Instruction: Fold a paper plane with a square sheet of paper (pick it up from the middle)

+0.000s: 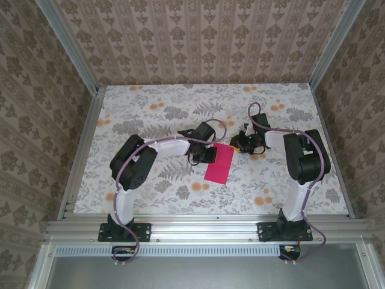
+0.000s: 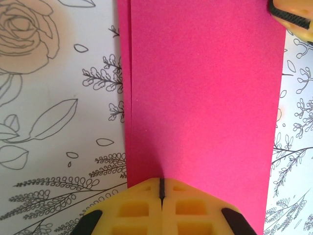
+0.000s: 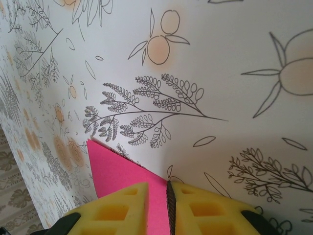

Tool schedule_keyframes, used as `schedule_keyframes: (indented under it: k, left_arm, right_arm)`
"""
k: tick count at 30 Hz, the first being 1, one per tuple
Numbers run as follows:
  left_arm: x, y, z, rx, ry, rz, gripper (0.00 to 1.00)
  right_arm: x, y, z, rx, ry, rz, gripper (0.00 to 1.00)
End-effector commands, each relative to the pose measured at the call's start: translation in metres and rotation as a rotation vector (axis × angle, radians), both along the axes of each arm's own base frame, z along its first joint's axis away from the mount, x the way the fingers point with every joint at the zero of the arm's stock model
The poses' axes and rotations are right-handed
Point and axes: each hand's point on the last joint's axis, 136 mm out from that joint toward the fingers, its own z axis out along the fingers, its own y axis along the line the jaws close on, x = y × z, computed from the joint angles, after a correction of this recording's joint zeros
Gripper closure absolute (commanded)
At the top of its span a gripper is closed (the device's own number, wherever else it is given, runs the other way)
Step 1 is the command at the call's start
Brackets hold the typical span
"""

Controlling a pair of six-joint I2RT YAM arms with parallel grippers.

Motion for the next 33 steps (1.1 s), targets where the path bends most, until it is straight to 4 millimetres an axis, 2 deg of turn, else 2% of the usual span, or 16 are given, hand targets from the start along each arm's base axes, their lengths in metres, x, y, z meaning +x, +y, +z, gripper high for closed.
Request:
schedule_keyframes:
  k: [1, 4, 7, 13, 17, 20, 25, 28, 31, 33]
  left_arm:
    - [-0.034, 0.032, -0.033, 0.161, 0.101, -0.028, 1.00]
    - [-0.034, 0.032, -0.032, 0.162, 0.101, -0.030, 1.00]
    - [-0.033, 0.032, -0.031, 0.159, 0.097, -0.028, 1.00]
    - [-0.032, 0.029, -0.030, 0.156, 0.097, -0.029, 1.00]
    - [-0.033, 0.029, -0.030, 0.155, 0.096, -0.030, 1.00]
    - [-0.034, 0.028, -0.029, 0.155, 0.096, -0.032, 1.00]
    - [-0.033, 0.027, -0.028, 0.153, 0.093, -0.030, 1.00]
    - [-0.033, 0.027, -0.028, 0.155, 0.092, -0.031, 1.00]
    - [-0.033, 0.027, -0.027, 0.154, 0.091, -0.031, 1.00]
    - [-0.033, 0.028, -0.027, 0.155, 0.091, -0.030, 1.00]
  right_arm:
    - [-0.009, -0.002, -0.002, -0.010, 0.024, 0.004, 0.79]
    - [-0.002, -0.003, 0.017, 0.010, -0.019, 0.000, 0.79]
    - [0.001, -0.005, 0.022, 0.020, -0.035, -0.002, 0.79]
    - [-0.012, -0.006, -0.016, 0.014, 0.049, 0.002, 0.79]
    - [-0.018, -0.008, -0.024, 0.002, 0.068, 0.001, 0.79]
    - [-0.016, -0.009, -0.011, 0.003, 0.046, 0.006, 0.79]
    - [-0.015, -0.004, 0.032, 0.033, -0.042, 0.027, 0.79]
    - [-0.021, -0.006, 0.044, 0.023, -0.059, 0.031, 0.78]
    - [-0.025, -0.012, 0.047, -0.010, -0.061, 0.018, 0.78]
    - [-0.028, -0.008, 0.048, 0.015, -0.060, 0.021, 0.77]
